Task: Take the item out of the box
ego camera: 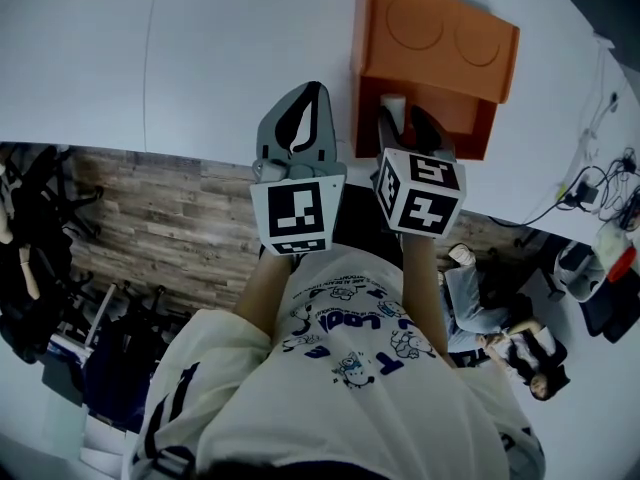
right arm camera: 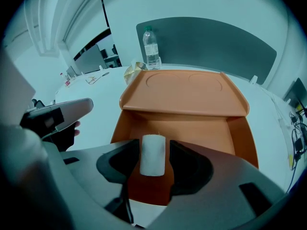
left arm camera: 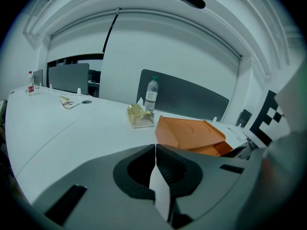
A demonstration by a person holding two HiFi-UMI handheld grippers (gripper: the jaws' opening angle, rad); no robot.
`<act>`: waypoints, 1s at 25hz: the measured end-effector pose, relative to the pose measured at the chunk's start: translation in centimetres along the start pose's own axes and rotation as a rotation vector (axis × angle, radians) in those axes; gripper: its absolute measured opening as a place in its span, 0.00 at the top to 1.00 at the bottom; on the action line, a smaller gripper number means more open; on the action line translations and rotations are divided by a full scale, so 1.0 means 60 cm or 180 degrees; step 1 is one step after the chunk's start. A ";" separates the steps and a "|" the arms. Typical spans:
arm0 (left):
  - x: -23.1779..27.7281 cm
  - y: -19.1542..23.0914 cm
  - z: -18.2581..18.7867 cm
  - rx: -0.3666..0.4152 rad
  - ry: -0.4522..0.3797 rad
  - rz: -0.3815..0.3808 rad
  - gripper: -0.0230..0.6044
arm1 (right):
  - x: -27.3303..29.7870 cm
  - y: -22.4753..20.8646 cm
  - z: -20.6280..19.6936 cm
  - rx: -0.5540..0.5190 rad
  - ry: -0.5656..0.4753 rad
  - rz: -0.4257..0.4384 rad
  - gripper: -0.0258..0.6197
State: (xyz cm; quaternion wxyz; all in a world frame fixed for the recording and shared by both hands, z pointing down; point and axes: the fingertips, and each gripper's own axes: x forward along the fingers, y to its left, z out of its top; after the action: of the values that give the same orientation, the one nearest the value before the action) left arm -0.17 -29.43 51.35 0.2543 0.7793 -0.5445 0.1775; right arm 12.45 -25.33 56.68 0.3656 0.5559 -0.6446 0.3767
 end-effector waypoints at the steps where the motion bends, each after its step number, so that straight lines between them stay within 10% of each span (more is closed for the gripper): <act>1: 0.001 0.001 -0.001 0.0001 0.0004 0.0001 0.93 | 0.002 0.000 -0.001 0.0000 0.0023 0.0001 0.63; 25: 0.023 0.021 -0.004 -0.0071 0.0060 -0.0016 0.93 | 0.033 0.011 -0.024 -0.0220 0.0590 -0.0087 0.63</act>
State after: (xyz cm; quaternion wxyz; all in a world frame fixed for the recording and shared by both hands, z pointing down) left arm -0.88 -30.66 52.54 0.2686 0.7761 -0.5421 0.1781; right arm 11.65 -24.85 59.05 0.4477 0.5145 -0.6129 0.3990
